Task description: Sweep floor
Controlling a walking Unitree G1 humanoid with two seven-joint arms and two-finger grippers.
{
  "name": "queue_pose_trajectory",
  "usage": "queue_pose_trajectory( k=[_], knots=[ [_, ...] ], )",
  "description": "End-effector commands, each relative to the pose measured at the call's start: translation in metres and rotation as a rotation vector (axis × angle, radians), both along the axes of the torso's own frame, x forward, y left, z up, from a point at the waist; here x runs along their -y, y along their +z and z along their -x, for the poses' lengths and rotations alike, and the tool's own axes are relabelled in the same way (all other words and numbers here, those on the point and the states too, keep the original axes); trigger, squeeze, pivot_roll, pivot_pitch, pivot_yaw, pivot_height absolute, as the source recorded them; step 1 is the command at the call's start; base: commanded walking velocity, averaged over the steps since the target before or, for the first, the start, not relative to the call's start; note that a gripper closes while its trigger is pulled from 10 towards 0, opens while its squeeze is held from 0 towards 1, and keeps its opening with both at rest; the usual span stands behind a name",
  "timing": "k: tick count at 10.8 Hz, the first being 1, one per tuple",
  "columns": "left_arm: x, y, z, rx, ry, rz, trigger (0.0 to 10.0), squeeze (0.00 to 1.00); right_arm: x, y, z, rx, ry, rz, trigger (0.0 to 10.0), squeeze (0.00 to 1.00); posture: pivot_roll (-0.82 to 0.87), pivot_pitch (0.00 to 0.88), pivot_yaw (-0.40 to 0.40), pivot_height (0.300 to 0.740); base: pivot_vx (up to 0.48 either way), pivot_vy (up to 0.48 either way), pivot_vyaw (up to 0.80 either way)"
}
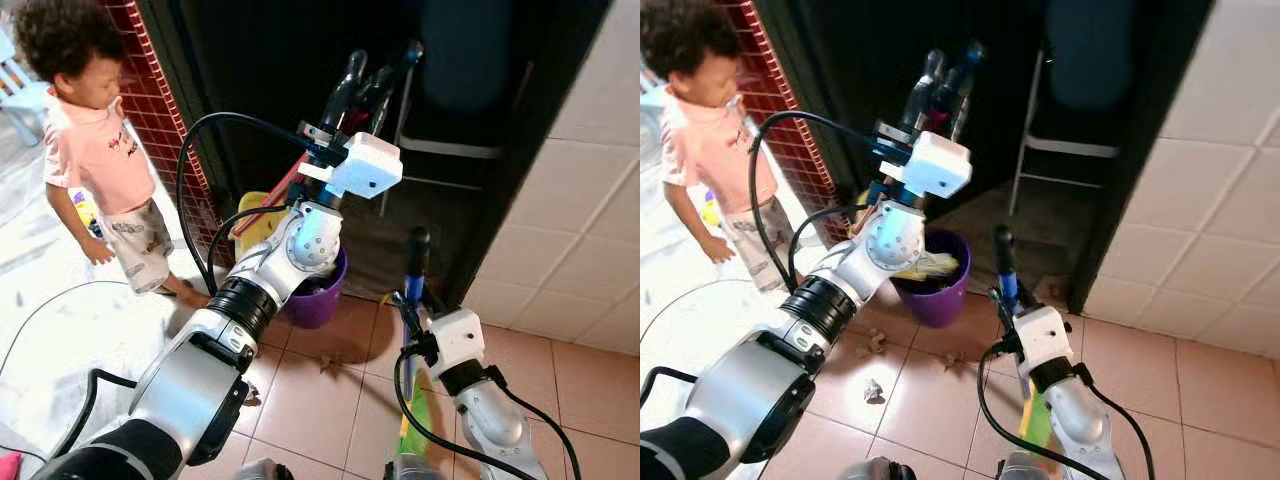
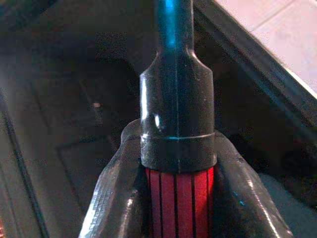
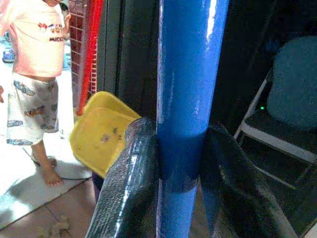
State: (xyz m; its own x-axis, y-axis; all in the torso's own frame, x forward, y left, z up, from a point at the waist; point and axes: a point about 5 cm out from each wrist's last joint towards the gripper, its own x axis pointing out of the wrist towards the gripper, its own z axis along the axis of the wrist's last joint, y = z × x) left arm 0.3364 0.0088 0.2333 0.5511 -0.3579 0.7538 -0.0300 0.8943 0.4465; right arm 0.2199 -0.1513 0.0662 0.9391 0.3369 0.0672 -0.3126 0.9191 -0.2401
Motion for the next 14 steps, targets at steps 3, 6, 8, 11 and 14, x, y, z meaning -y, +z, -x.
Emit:
queue_pose_trajectory(
  k=[3, 6, 8, 11, 14],
  knots=[
    [0.001, 0.003, 0.004, 0.068, -0.02, -0.05, 10.0, 0.0, -0.001, 0.004, -0.003, 0.04, -0.004, 0.006, 10.0, 0.0, -0.18, 0.0, 0.125, 0.74, 0.0, 0.0, 0.0],
    [-0.017, 0.013, -0.012, -0.017, 0.087, 0.082, 10.0, 0.0, 0.001, 0.005, -0.005, 0.049, -0.011, 0.018, 10.0, 0.0, -0.18, 0.0, 0.119, 0.74, 0.0, 0.0, 0.0],
    [-0.053, 0.037, -0.027, 0.007, 0.256, 0.215, 10.0, 0.0, 0.002, 0.005, -0.007, 0.053, -0.015, 0.017, 10.0, 0.0, -0.17, 0.0, 0.109, 0.74, 0.0, 0.0, 0.0],
    [-0.088, 0.069, -0.03, 0.086, 0.337, 0.321, 10.0, 0.0, 0.002, 0.005, -0.01, 0.052, -0.006, 0.021, 10.0, 0.0, -0.16, 0.0, 0.095, 0.74, 0.0, 0.0, 0.0],
    [-0.119, 0.089, -0.021, 0.175, 0.45, 0.3, 10.0, 0.0, 0.003, 0.002, -0.013, 0.04, 0.007, 0.037, 10.0, 0.0, -0.15, 0.0, 0.077, 0.74, 0.0, 0.0, 0.0]
  ],
)
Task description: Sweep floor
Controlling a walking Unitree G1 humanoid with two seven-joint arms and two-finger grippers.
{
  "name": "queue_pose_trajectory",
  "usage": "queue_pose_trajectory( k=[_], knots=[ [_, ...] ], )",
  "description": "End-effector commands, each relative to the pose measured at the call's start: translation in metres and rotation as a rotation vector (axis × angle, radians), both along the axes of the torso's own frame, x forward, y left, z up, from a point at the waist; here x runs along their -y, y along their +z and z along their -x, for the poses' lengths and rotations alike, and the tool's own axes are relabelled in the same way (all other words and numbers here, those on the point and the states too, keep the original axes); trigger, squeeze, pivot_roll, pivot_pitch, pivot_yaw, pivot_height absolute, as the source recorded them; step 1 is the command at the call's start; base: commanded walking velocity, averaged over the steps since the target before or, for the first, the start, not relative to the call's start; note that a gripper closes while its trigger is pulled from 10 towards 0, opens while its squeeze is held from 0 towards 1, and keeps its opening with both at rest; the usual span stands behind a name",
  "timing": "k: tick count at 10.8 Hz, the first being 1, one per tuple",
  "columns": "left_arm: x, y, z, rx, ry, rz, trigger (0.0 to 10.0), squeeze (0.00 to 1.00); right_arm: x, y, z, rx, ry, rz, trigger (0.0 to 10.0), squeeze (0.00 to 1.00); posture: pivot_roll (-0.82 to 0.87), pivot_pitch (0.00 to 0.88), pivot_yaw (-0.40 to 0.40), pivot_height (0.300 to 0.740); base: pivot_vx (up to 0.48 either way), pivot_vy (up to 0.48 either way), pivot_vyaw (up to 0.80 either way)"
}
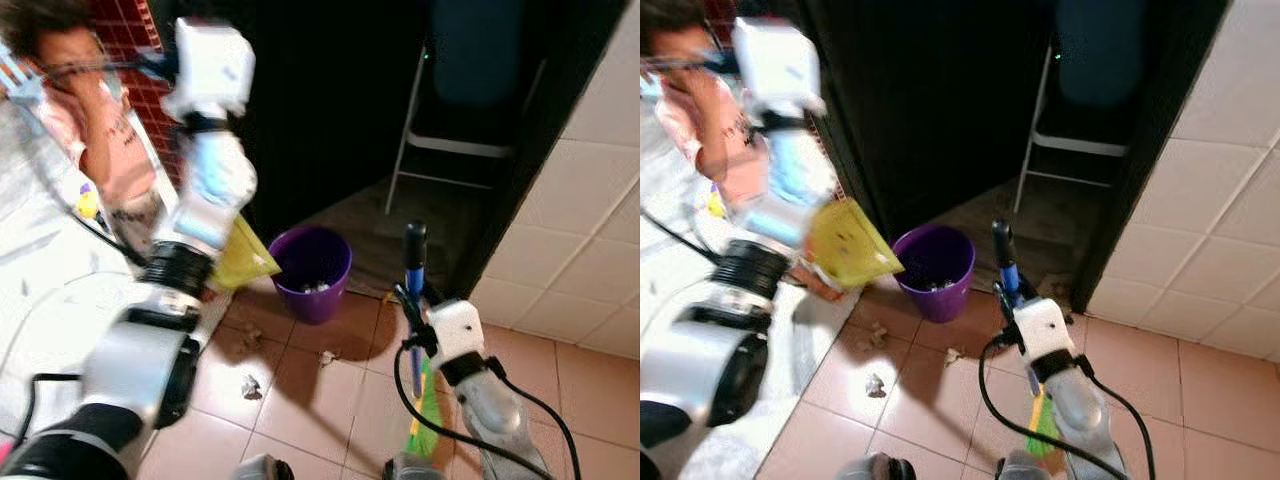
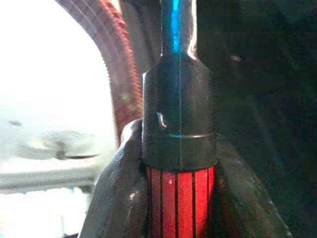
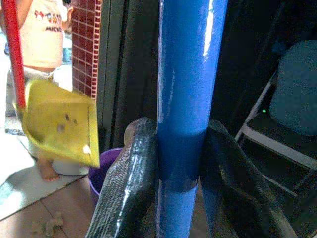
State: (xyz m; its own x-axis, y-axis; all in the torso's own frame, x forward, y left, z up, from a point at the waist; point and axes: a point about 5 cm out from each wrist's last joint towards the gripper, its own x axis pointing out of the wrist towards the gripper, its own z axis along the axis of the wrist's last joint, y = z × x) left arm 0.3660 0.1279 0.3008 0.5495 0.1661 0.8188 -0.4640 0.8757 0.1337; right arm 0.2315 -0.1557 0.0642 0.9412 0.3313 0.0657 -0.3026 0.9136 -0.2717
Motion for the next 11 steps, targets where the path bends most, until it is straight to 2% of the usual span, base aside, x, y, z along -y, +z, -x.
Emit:
queue_pose_trajectory(
  k=[1, 2, 3, 4, 5, 6, 7, 9, 11],
  knots=[
    [-0.007, 0.02, 0.011, 0.108, 0.056, -0.068, 10.0, 0.0, -0.001, 0.004, -0.003, 0.027, 0.018, 0.011, 10.0, 0.0, -0.14, 0.0, 0.07, 0.74, 0.0, 0.0, 0.0],
    [-0.02, 0.015, 0.017, 0.117, 0.14, -0.105, 10.0, 0.0, 0.0, 0.003, -0.004, 0.024, 0.023, 0.015, 10.0, 0.0, -0.14, 0.0, 0.066, 0.74, 0.0, 0.0, 0.0],
    [-0.023, 0.012, 0.018, 0.108, 0.144, -0.114, 10.0, 0.0, 0.0, 0.002, -0.004, 0.021, 0.025, 0.018, 10.0, 0.0, -0.14, 0.0, 0.064, 0.74, 0.0, 0.0, 0.0],
    [-0.036, -0.007, 0.024, 0.045, 0.182, -0.141, 10.0, 0.0, 0.001, 0.001, -0.005, 0.008, 0.028, 0.028, 10.0, 0.0, -0.14, 0.0, 0.058, 0.74, 0.0, 0.0, 0.0],
    [-0.04, -0.018, 0.028, 0.023, 0.21, -0.168, 10.0, 0.0, 0.003, 0.0, -0.006, 0.0, 0.024, 0.029, 10.0, 0.0, -0.14, 0.0, 0.056, 0.74, 0.0, 0.0, 0.0],
    [-0.042, -0.023, 0.032, 0.003, 0.229, -0.178, 10.0, 0.0, 0.004, -0.001, -0.006, -0.007, 0.021, 0.03, 10.0, 0.0, -0.13, 0.0, 0.051, 0.74, 0.0, 0.0, 0.0],
    [-0.041, -0.044, 0.039, -0.067, 0.227, -0.219, 10.0, 0.0, 0.006, -0.002, -0.007, -0.014, 0.017, 0.031, 10.0, 0.0, -0.13, 0.0, 0.048, 0.74, 0.0, 0.0, 0.0],
    [-0.038, -0.07, 0.048, -0.159, 0.2, -0.233, 10.0, 0.0, 0.006, -0.004, -0.007, -0.021, 0.018, 0.033, 10.0, 0.0, -0.12, 0.0, 0.045, 0.74, 0.0, 0.0, 0.0],
    [-0.03, -0.108, 0.059, -0.317, 0.121, -0.176, 10.0, 0.0, 0.007, -0.005, -0.008, -0.029, 0.022, 0.036, 10.0, 0.0, -0.12, 0.0, 0.04, 0.74, 0.0, 0.0, 0.0]
  ],
)
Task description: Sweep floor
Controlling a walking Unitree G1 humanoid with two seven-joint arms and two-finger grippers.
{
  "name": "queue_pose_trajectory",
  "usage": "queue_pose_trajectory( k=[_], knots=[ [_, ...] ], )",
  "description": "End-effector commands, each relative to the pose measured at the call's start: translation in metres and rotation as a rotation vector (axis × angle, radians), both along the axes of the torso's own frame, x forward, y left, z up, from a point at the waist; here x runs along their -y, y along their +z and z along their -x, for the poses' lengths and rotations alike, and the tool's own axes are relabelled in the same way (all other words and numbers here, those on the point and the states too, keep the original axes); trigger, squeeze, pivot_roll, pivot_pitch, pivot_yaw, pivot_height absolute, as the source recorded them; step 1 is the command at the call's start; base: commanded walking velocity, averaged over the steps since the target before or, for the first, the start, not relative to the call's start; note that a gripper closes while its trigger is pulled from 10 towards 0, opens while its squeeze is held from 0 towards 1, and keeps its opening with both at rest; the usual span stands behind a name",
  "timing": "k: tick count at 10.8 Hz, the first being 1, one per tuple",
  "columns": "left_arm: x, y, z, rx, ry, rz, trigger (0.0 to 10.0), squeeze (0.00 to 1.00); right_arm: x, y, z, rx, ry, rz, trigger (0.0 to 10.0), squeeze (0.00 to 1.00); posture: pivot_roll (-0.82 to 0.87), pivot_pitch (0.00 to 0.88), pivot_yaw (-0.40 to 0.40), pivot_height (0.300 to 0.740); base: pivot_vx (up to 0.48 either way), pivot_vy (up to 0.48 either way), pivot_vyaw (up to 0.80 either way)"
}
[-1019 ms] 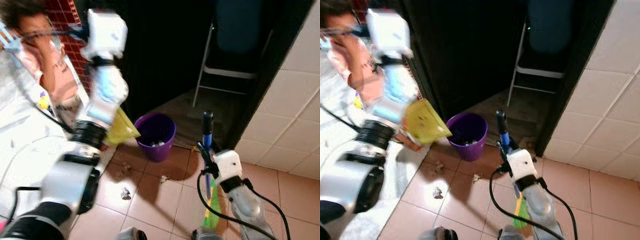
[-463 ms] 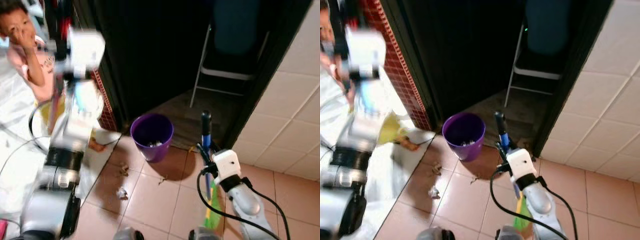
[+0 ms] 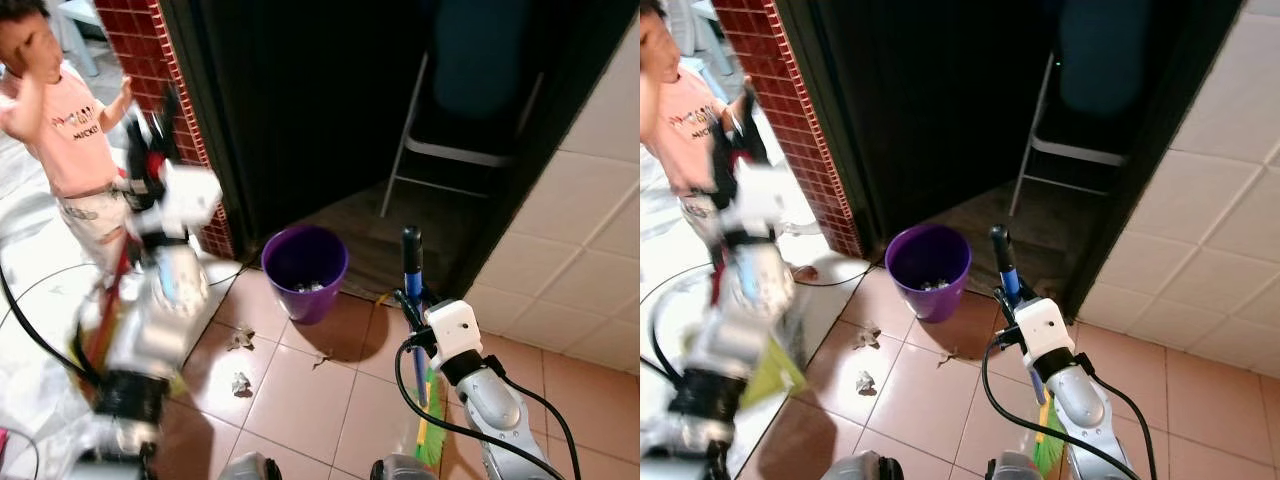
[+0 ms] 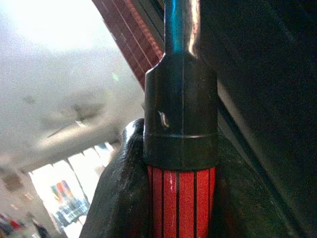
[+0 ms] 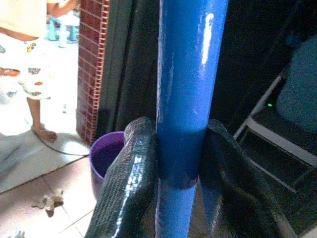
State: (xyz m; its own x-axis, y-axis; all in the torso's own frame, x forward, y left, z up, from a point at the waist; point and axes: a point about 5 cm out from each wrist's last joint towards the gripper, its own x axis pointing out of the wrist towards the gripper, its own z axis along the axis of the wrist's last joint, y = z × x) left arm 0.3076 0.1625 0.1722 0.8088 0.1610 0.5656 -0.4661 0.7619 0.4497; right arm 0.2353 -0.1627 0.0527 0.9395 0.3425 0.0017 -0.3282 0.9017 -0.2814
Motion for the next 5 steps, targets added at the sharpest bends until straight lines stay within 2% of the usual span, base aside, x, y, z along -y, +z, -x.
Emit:
queue_pose_trajectory(
  k=[1, 3, 4, 5],
  knots=[
    [0.008, -0.006, 0.003, -0.031, -0.054, 0.013, 10.0, 0.0, 0.0, 0.005, -0.005, 0.018, 0.011, 0.004, 10.0, 0.0, -0.12, 0.0, 0.041, 0.74, 0.0, 0.0, 0.0],
    [0.008, -0.026, 0.007, -0.118, -0.056, 0.055, 10.0, 0.0, 0.0, 0.003, -0.006, 0.003, 0.003, -0.003, 10.0, 0.0, -0.12, 0.0, 0.045, 0.74, 0.0, 0.0, 0.0],
    [0.008, -0.043, 0.009, -0.196, -0.06, 0.139, 10.0, 0.0, 0.003, 0.002, -0.008, -0.017, -0.021, -0.027, 10.0, 0.0, -0.13, 0.0, 0.049, 0.74, 0.0, 0.0, 0.0],
    [0.006, -0.053, 0.01, -0.259, -0.058, 0.185, 10.0, 0.0, 0.008, 0.003, -0.013, -0.038, -0.071, -0.078, 10.0, 0.0, -0.13, 0.0, 0.049, 0.74, 0.0, 0.0, 0.0]
  ],
)
